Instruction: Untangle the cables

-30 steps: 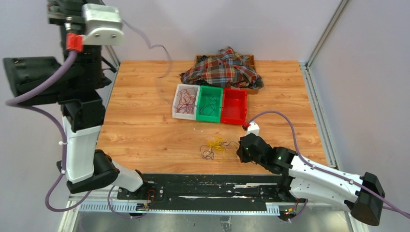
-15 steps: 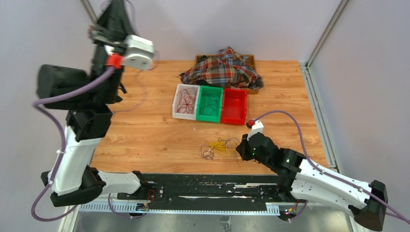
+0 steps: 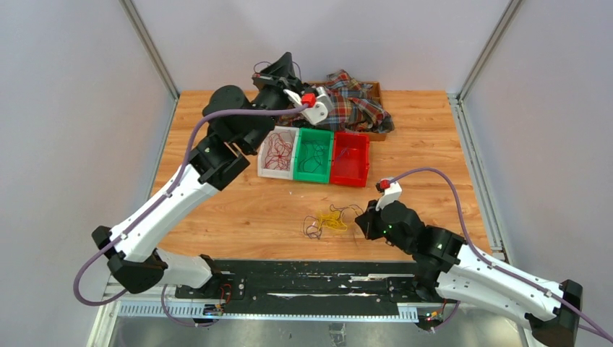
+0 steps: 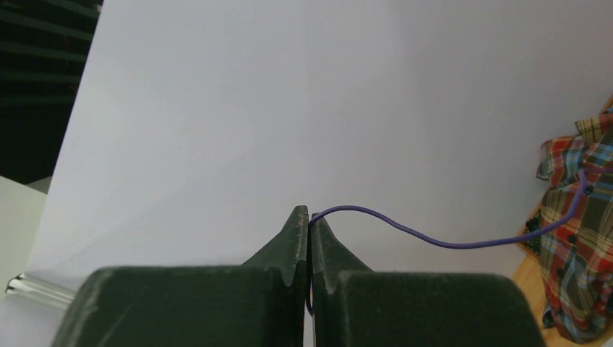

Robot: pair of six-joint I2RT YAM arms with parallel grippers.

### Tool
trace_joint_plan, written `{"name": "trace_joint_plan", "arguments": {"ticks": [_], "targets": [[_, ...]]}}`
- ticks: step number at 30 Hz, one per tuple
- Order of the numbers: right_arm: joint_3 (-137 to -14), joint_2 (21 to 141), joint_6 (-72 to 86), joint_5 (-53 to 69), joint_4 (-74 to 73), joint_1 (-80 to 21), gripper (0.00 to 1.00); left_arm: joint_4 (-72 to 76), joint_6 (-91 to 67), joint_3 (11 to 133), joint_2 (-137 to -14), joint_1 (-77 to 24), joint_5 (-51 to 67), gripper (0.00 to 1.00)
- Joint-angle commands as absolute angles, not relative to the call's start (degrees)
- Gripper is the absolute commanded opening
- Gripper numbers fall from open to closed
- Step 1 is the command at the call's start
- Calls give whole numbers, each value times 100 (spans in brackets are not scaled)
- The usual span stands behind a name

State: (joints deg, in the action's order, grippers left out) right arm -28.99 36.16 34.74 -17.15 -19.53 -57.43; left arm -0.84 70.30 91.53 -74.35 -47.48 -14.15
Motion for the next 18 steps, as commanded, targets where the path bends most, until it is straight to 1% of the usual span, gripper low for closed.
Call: {"name": "trace_joint_plan", "arguments": {"ticks": [1, 11, 18], "targets": [[-2775, 3486, 3586, -2002, -2118, -5678, 1, 445, 7082, 9149, -7703, -4710, -1469, 1], [-2588, 3265, 3865, -2120, -2287, -5678, 1, 728, 7055, 9497, -8685, -4331, -1591, 1], [-2488, 3201, 4052, -2087, -2309, -5684, 0, 747, 6762, 10301, -9207, -4092, -1678, 1]]}}
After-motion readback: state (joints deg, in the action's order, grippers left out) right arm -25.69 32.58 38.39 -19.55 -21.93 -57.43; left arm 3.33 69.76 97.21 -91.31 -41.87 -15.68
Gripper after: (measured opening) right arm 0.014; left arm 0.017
